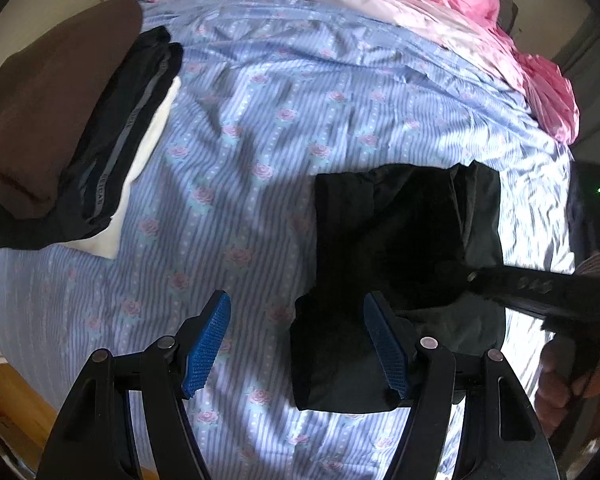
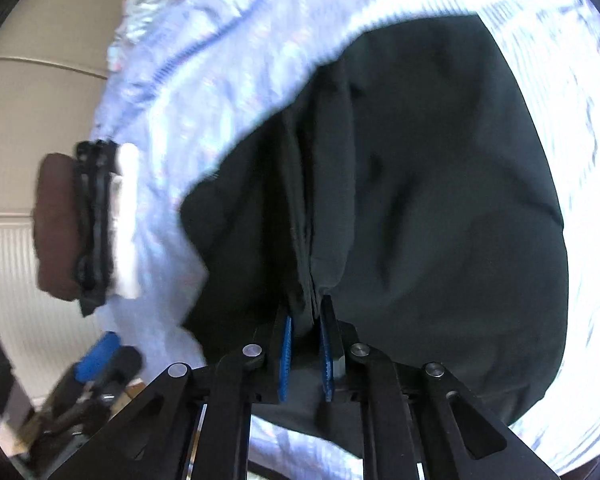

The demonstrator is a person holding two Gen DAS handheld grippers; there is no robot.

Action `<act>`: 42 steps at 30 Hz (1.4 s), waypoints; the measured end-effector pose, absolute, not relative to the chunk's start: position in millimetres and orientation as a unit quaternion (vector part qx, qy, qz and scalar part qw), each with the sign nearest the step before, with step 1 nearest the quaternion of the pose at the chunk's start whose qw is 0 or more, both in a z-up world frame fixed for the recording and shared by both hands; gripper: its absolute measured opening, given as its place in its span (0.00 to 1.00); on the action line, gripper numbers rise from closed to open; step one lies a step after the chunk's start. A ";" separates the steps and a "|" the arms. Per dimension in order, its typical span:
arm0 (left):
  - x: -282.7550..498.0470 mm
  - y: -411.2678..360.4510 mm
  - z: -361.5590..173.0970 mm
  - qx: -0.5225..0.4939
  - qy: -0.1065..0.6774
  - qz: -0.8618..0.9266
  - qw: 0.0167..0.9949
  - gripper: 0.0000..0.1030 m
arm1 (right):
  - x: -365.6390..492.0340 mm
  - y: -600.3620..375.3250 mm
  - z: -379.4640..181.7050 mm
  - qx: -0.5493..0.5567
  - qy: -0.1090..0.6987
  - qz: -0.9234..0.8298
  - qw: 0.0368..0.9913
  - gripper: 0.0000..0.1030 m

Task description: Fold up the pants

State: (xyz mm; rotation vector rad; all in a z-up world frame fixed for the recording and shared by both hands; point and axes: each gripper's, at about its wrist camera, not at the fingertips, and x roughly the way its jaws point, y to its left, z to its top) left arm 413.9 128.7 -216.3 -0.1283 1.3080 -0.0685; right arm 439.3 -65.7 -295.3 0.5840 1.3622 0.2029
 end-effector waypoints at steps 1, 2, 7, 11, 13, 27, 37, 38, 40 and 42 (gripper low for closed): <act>413.8 132.2 -214.7 -0.062 0.606 -0.029 0.793 0.66 | 442.4 -62.8 -288.9 0.266 0.613 0.097 0.737 0.13; 413.4 136.0 -212.6 -0.063 0.603 -0.025 0.795 0.66 | 447.7 -57.8 -279.6 0.265 0.606 0.105 0.743 0.13; 413.3 150.9 -204.3 -0.068 0.592 -0.008 0.803 0.66 | 482.8 -23.4 -250.5 0.237 0.587 0.137 0.762 0.13; 412.3 161.6 -203.0 -0.069 0.590 0.003 0.804 0.66 | 516.7 6.3 -248.5 0.184 0.590 0.137 0.774 0.13; 410.7 166.7 -203.7 -0.067 0.590 0.010 0.805 0.66 | 531.7 16.0 -254.8 0.162 0.600 0.128 0.773 0.13; 399.3 175.3 -194.2 -0.069 0.579 0.018 0.812 0.66 | 511.6 36.7 -206.0 0.078 0.550 0.176 0.812 0.47; 371.9 153.1 -158.0 -0.066 0.549 -0.024 0.833 0.73 | 432.1 -24.6 -138.7 0.058 0.497 0.145 0.853 0.58; 370.0 149.7 -155.5 -0.066 0.548 -0.030 0.833 0.74 | 423.6 -32.6 -134.6 0.051 0.495 0.133 0.857 0.58; 365.4 142.3 -150.1 -0.064 0.545 -0.039 0.835 0.79 | 408.6 -46.1 -127.8 0.038 0.486 0.110 0.866 0.64; 361.2 134.4 -146.6 -0.060 0.541 -0.043 0.838 0.82 | 397.4 -57.7 -124.4 0.031 0.479 0.089 0.873 0.72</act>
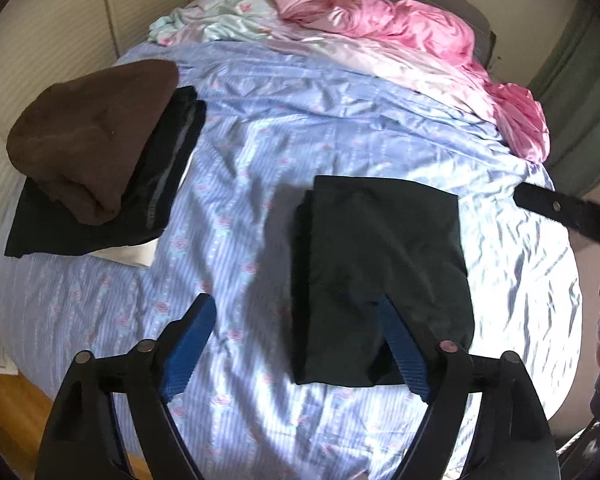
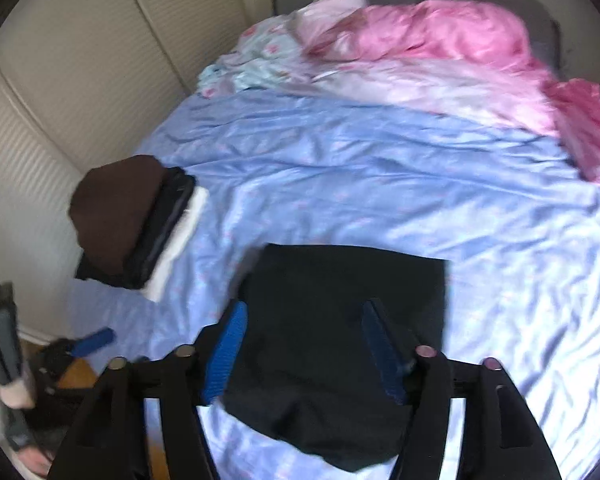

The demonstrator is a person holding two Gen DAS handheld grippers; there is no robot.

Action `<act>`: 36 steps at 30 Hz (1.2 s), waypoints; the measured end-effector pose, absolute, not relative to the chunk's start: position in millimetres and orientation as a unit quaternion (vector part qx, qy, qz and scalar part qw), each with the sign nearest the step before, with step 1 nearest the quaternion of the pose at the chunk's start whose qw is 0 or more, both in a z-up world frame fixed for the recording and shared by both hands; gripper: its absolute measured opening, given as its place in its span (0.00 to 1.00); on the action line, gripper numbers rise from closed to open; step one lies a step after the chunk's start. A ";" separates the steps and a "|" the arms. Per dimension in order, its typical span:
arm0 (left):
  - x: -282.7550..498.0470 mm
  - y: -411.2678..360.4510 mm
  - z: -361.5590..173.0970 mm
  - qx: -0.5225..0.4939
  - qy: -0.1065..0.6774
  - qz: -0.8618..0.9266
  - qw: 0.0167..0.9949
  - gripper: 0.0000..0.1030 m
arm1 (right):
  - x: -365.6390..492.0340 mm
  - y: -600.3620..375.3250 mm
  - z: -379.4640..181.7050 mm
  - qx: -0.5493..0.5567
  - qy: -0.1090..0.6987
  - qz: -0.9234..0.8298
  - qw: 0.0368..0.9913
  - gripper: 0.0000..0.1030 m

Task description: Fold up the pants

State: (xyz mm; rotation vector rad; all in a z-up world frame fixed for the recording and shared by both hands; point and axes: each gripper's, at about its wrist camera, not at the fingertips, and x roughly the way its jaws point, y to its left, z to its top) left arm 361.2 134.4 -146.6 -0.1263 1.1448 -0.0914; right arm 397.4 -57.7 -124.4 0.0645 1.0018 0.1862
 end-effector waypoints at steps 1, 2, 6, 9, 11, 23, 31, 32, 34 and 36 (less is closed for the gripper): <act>358.5 129.0 -146.5 -0.057 0.542 -0.047 0.837 0.83 | 390.1 -65.4 -124.3 0.031 0.475 0.080 0.876 0.72; 356.1 126.0 -146.7 -0.055 0.544 -0.049 0.836 0.83 | 384.0 -73.0 -126.9 0.033 0.477 0.071 0.876 0.72; 344.2 110.0 -160.2 -0.045 0.562 -0.059 0.824 0.84 | 360.3 -99.7 -145.4 0.049 0.491 0.041 0.869 0.72; 334.9 103.2 -170.0 -0.052 0.572 -0.064 0.816 0.83 | 340.1 -120.0 -170.8 0.076 0.515 0.035 0.853 0.72; 328.5 100.8 -178.8 -0.055 0.581 -0.064 0.810 0.84 | 326.2 -131.7 -191.4 0.094 0.537 0.029 0.838 0.72; 338.1 117.0 -227.9 -0.114 0.618 -0.038 0.777 0.84 | 319.7 -163.0 -247.6 0.152 0.569 -0.028 0.807 0.72; 398.2 120.0 -255.6 -0.149 0.622 -0.063 0.766 0.87 | 368.8 -159.8 -278.3 0.141 0.579 -0.038 0.802 0.72; 405.1 121.9 -259.9 -0.155 0.624 -0.067 0.763 0.87 | 373.8 -160.8 -280.5 0.144 0.579 -0.041 0.801 0.72; 420.6 127.2 -270.7 -0.168 0.628 -0.082 0.756 0.88 | 388.6 -164.8 -286.5 0.154 0.576 -0.053 0.801 0.72; 430.4 129.2 -278.7 -0.176 0.630 -0.094 0.751 0.88 | 400.1 -166.6 -290.2 0.158 0.575 -0.058 0.801 0.72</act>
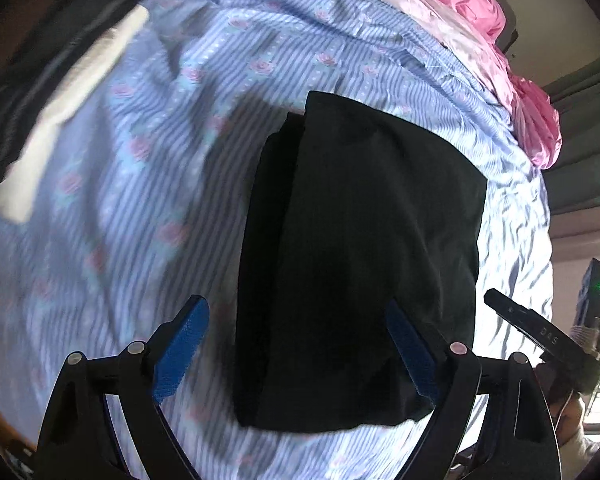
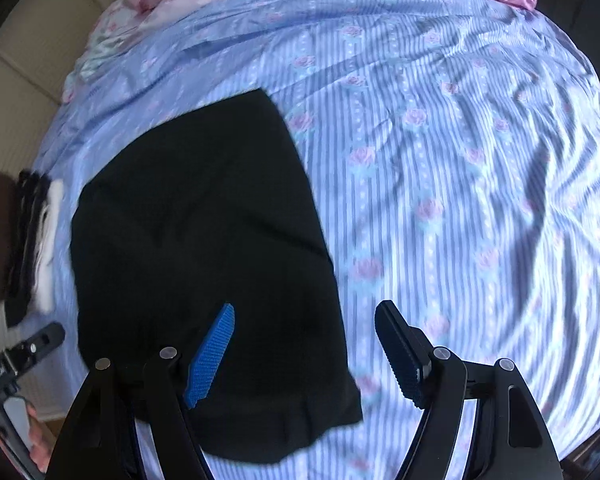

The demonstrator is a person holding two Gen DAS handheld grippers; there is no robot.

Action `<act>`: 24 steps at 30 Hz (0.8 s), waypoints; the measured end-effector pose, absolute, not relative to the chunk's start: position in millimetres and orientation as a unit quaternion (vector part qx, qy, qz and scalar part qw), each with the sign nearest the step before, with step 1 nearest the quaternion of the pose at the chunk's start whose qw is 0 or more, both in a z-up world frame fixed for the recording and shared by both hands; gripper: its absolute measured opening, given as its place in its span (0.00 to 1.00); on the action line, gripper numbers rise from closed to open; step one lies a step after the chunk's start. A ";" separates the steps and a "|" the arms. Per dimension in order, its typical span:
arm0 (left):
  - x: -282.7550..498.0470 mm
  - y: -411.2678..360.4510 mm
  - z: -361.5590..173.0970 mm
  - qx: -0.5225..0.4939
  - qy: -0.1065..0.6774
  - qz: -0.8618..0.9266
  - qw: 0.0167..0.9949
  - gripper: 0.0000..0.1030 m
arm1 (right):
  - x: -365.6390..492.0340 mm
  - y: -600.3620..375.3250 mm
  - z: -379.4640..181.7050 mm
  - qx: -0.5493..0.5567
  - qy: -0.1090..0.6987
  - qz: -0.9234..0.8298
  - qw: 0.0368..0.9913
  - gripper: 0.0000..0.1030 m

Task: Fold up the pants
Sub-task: 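Close the left gripper on the folded shorts and lift them off the bed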

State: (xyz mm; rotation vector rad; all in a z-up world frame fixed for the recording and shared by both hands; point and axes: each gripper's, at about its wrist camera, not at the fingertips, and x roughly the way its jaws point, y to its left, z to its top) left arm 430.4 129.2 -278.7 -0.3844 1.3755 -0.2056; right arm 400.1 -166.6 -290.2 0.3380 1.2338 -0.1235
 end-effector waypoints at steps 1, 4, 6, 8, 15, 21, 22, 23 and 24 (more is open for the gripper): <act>437.0 128.8 -284.7 -0.177 0.632 -0.106 0.747 0.88 | 406.5 -166.8 -292.0 0.156 0.572 -0.055 0.803 0.72; 452.0 124.8 -303.4 -0.151 0.645 -0.121 0.739 0.88 | 421.4 -164.4 -298.0 0.136 0.572 -0.050 0.807 0.72; 456.5 125.1 -313.2 -0.141 0.650 -0.123 0.736 0.88 | 427.7 -163.0 -303.3 0.125 0.573 -0.043 0.809 0.72; 459.2 127.5 -322.5 -0.153 0.656 -0.133 0.728 0.88 | 432.5 -162.1 -310.3 0.121 0.574 -0.030 0.809 0.72; 459.4 109.4 -334.4 -0.172 0.658 -0.200 0.706 0.88 | 432.9 -168.0 -334.9 0.167 0.590 0.026 0.789 0.72; 467.3 104.7 -338.6 -0.219 0.645 -0.237 0.693 0.86 | 440.7 -172.6 -343.8 0.171 0.596 0.064 0.782 0.72; 466.9 105.2 -339.0 -0.236 0.644 -0.244 0.685 0.85 | 442.6 -171.1 -344.7 0.165 0.597 0.067 0.782 0.72; 465.9 104.7 -338.7 -0.244 0.646 -0.250 0.678 0.82 | 443.8 -169.7 -346.0 0.160 0.598 0.070 0.782 0.72; 463.6 106.2 -337.5 -0.246 0.648 -0.253 0.676 0.81 | 445.9 -167.6 -347.3 0.157 0.598 0.073 0.782 0.75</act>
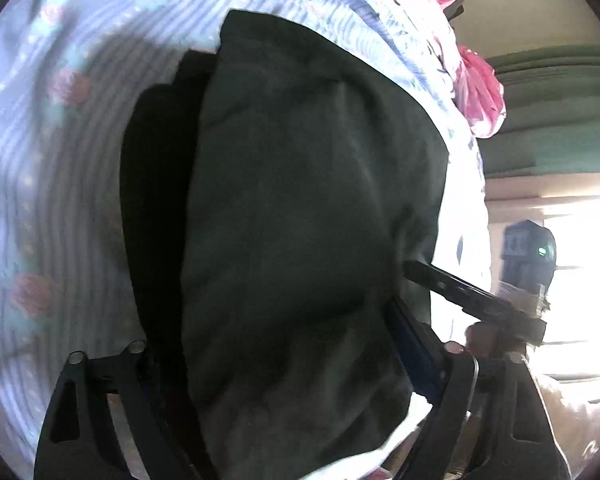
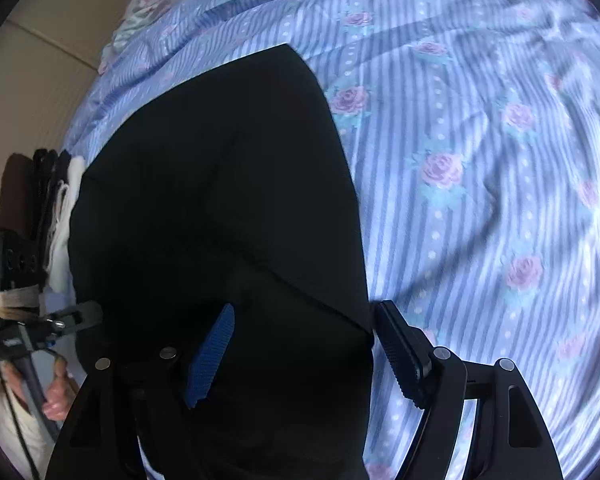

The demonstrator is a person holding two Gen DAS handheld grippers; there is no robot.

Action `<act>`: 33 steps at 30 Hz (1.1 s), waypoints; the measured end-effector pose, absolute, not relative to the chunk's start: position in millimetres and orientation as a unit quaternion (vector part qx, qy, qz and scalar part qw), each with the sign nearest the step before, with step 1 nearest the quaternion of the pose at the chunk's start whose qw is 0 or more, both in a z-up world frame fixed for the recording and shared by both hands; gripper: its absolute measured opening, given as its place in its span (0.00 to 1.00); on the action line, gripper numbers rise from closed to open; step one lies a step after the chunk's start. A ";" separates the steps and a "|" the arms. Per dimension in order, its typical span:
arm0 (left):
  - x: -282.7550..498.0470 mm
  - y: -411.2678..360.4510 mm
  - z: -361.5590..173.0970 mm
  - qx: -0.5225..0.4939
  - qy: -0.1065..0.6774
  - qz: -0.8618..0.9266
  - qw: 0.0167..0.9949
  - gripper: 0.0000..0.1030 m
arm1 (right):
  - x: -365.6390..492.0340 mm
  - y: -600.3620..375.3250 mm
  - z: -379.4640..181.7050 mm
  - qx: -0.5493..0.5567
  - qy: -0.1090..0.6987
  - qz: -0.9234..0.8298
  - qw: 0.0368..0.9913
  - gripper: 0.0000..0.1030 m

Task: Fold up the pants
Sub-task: 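Close the left gripper on the folded shorts and lift them off the bed, then carry the folded shorts in the left gripper toward the clothes stack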

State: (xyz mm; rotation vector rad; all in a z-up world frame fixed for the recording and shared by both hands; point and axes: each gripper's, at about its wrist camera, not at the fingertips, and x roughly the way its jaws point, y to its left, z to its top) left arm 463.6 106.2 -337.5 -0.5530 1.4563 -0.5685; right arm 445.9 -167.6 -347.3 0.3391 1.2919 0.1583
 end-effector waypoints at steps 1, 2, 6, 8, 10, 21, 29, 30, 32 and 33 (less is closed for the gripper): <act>462.1 106.1 -336.0 -0.248 0.640 -0.268 0.676 0.81 | 448.7 -165.5 -348.2 0.156 0.599 0.075 0.782 0.77; 462.2 106.0 -340.7 -0.236 0.644 -0.271 0.675 0.76 | 449.7 -164.4 -348.7 0.154 0.599 0.076 0.782 0.77; 472.3 111.9 -356.4 -0.264 0.654 -0.247 0.665 0.68 | 454.7 -157.1 -352.5 0.134 0.599 0.080 0.785 0.79; 473.3 114.4 -357.0 -0.293 0.655 -0.221 0.661 0.68 | 456.5 -156.0 -353.9 0.133 0.598 0.076 0.787 0.79; 469.4 116.4 -352.2 -0.295 0.654 -0.199 0.668 0.55 | 457.4 -158.4 -353.5 0.146 0.598 0.065 0.785 0.73; 452.6 92.4 -304.8 -0.271 0.639 -0.169 0.700 0.24 | 441.7 -154.7 -303.3 0.166 0.580 0.051 0.796 0.09; 431.9 77.2 -247.6 -0.232 0.608 -0.158 0.743 0.23 | 406.3 -150.8 -243.6 0.136 0.545 0.062 0.825 0.09; 428.4 76.9 -239.1 -0.230 0.604 -0.159 0.746 0.23 | 401.4 -152.0 -234.8 0.136 0.540 0.064 0.828 0.08; 419.6 74.3 -217.3 -0.224 0.592 -0.161 0.757 0.23 | 389.3 -158.3 -216.1 0.139 0.528 0.068 0.835 0.09; 416.6 73.1 -210.5 -0.222 0.588 -0.161 0.761 0.23 | 384.7 -160.2 -206.9 0.141 0.522 0.069 0.839 0.09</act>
